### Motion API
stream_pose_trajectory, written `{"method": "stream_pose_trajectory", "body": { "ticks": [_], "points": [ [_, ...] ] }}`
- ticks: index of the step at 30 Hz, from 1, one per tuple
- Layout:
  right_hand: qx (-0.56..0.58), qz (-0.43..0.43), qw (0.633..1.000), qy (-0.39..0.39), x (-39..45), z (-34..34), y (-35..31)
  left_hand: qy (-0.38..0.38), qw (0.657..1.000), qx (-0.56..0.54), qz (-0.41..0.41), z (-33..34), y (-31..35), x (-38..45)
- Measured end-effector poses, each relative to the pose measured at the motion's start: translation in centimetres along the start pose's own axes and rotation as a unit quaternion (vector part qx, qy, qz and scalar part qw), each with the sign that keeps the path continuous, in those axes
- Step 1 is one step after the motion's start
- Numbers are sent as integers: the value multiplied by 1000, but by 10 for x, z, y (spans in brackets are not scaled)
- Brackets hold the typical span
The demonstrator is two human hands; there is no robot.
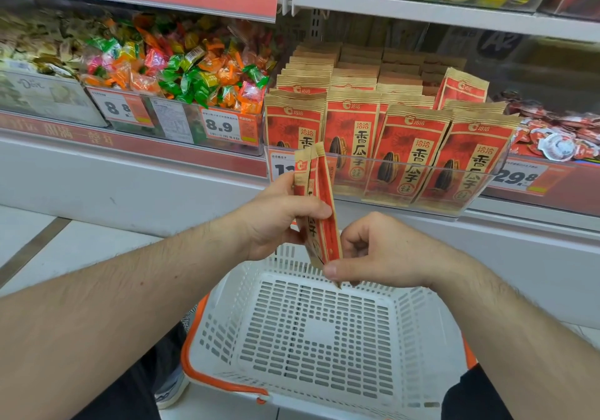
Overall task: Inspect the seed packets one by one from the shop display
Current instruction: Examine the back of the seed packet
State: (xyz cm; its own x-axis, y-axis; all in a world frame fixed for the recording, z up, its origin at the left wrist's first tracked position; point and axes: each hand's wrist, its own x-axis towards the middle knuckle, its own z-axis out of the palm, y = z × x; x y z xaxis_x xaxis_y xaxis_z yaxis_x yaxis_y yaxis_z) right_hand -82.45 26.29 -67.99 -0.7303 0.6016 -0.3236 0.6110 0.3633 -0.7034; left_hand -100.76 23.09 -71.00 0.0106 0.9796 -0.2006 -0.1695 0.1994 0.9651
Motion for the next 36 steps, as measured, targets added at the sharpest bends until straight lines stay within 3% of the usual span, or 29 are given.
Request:
{"method": "stream_pose_trajectory", "body": {
  "ticks": [2, 5, 10, 14, 20, 22, 25, 29, 33, 36],
  "points": [
    [-45, 20, 999, -6, 1, 1, 1, 20, 999, 28, 39, 1, 0, -2],
    [-79, 26, 995, 50, 5, -2, 7, 20, 986, 123, 110, 2, -2, -5],
    [-64, -85, 977, 183, 6, -5, 9, 19, 932, 309, 187, -1, -8, -8],
    [-95, -119, 960, 235, 4, 7, 0, 26, 908, 354, 221, 3, -12, -6],
    [-110, -111, 958, 240, 5, 9, 2, 38, 893, 372, 252, 5, -14, -5],
    [-93, -114, 961, 234, 4, 8, 3, 33, 907, 348, 233, 4, -14, -5],
    [-23, -108, 972, 209, 4, 5, 6, 6, 961, 229, 154, 5, -11, -7],
    [151, -82, 965, 196, 5, -1, 12, -14, 996, 48, 80, 4, -7, -5],
    [212, 26, 967, 136, 13, 0, 17, -49, 994, -97, 26, 4, -3, -4],
    [273, 12, 956, 111, 16, 9, 16, -95, 986, -139, -12, 7, -1, -7]
  ]
}}
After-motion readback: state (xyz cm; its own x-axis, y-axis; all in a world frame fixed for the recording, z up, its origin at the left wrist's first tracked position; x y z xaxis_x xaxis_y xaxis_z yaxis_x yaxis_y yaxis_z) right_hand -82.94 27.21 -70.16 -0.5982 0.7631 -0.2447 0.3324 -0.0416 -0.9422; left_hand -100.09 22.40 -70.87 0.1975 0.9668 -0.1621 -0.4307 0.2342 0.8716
